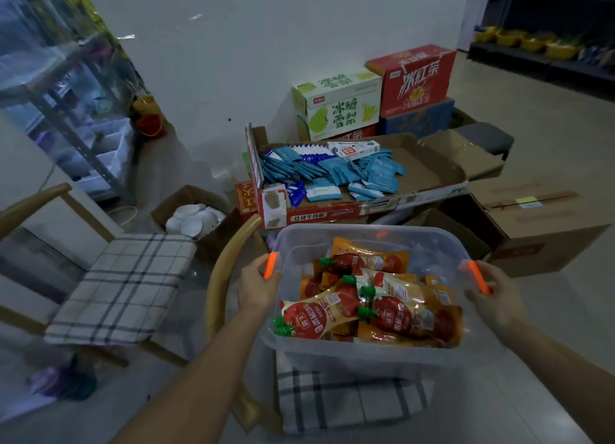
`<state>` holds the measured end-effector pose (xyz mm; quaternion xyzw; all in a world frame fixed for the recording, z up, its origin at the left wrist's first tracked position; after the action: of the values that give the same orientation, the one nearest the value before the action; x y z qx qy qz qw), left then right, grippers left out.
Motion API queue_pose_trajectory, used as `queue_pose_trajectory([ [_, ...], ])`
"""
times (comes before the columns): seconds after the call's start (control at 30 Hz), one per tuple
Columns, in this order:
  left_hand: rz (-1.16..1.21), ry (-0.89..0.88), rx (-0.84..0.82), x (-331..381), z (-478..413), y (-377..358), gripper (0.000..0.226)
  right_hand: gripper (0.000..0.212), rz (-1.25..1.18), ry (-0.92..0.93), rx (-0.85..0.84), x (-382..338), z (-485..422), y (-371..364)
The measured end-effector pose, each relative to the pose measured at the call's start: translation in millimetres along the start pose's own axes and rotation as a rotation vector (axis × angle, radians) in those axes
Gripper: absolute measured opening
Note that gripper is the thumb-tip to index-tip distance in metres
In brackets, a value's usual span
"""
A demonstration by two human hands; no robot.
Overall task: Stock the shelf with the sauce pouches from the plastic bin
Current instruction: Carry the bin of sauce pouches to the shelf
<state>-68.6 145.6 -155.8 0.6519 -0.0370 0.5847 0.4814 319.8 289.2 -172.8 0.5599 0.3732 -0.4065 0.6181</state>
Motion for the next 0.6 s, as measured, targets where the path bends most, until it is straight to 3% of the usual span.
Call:
queue_pose_trajectory([
  [0.23, 0.061, -0.007, -0.025, 57, 47, 35, 0.014, 0.048, -0.017, -0.057, 0.132, -46, 48, 72],
  [0.43, 0.053, -0.055, -0.056, 114, 92, 53, 0.036, 0.050, -0.018, -0.098, 0.241, -81, 101, 144],
  [0.6, -0.032, -0.149, -0.127, 160, 126, 44, 0.034, 0.052, -0.045, -0.211, 0.337, -80, 129, 200],
])
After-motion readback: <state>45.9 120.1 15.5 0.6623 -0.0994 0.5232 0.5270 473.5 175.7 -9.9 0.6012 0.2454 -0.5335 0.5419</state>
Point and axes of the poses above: each hand's wrist, its own z-axis away from the middle knuckle, its own y-axis out of the back of the hand, x = y × z, the point moved 5 cm from there along -z, towards the middle knuckle, and after that the axes turned 6 degrees about -z, right-handed, at the moved point
